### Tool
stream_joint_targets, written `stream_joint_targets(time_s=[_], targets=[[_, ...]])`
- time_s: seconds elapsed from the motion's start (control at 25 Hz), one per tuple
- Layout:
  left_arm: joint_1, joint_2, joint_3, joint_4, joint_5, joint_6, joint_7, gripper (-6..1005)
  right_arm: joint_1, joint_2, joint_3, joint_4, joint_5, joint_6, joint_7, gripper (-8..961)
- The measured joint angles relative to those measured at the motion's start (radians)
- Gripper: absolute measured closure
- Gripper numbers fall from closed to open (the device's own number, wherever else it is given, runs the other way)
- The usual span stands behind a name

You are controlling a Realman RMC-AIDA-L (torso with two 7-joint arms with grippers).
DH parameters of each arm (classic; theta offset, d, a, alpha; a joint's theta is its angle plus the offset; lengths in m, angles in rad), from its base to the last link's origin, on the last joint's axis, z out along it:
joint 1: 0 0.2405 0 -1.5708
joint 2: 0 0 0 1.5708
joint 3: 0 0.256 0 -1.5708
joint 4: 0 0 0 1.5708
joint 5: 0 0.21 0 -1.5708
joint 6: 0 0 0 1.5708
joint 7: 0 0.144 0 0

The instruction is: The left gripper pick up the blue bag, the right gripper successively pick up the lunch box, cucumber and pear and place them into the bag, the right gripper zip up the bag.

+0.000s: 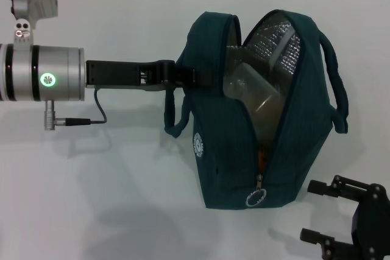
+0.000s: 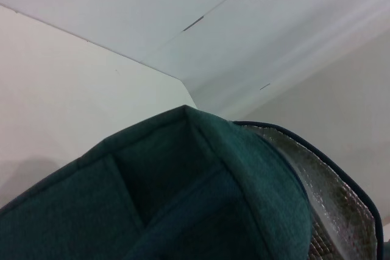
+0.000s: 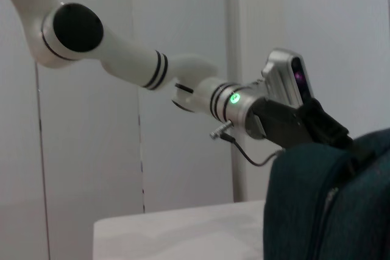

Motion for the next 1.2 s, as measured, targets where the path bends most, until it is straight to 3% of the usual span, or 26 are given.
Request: stream_joint_targets(time_s=[0.76, 1.2], targets=[[-0.001, 0.002, -0.002, -0.001, -0.001, 0.000, 0.011, 962, 0.050, 0.000, 0.035, -0.007, 0.012, 0.120, 0.076, 273], [0.006, 0.001, -0.005, -0.051, -0.011, -0.007, 0.037, 962, 0.051, -0.003, 0.017, -0.008, -0.013, 0.064, 0.076, 274]])
